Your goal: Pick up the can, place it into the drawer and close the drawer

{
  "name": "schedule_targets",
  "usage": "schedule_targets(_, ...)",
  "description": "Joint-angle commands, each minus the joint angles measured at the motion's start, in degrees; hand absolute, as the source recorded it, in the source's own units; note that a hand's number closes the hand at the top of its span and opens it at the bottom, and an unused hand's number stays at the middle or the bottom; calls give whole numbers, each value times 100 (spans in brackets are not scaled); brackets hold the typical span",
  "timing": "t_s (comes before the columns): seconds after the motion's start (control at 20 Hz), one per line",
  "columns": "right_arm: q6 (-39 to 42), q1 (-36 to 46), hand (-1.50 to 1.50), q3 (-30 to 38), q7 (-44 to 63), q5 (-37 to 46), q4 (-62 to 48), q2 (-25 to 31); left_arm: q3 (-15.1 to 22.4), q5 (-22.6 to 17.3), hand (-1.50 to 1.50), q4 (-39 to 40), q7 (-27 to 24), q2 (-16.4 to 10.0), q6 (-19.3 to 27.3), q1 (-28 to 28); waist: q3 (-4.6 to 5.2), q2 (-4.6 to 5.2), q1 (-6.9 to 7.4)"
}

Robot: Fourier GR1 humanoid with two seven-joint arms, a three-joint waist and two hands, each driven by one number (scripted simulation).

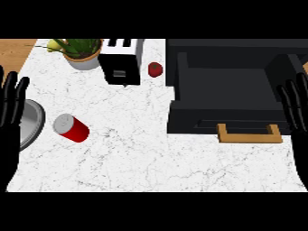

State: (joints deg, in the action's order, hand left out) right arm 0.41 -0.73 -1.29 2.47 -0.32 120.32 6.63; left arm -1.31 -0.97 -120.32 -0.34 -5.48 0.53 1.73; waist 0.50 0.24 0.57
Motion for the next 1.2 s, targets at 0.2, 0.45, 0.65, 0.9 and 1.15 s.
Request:
schedule_targets(0.2,-276,495,-150,89,67,107,-182,-190,-295,912,-150,-473,133,402,983,-839,-50,-28,55)
schedule_targets(0.45,-438,-355,-150,456,914,-105,-184,-159,-655,914,-150,-225,1624,540,2166,-1303,-57,-32,-36)
schedule_targets(0.65,-596,-246,-150,314,967,128,-247,-289,80,1413,-150,-493,2202,545,2832,-1300,-52,-29,-51)
schedule_targets(0.9,-286,-459,-150,635,835,-136,-245,-128,-192,1597,-150,-871,2861,497,2567,-983,-51,-28,-62)
schedule_targets(1.15,-174,-785,-150,606,727,-164,-1,-241,-62,1591,-150,-765,2709,546,2621,-1069,-50,-30,-65)
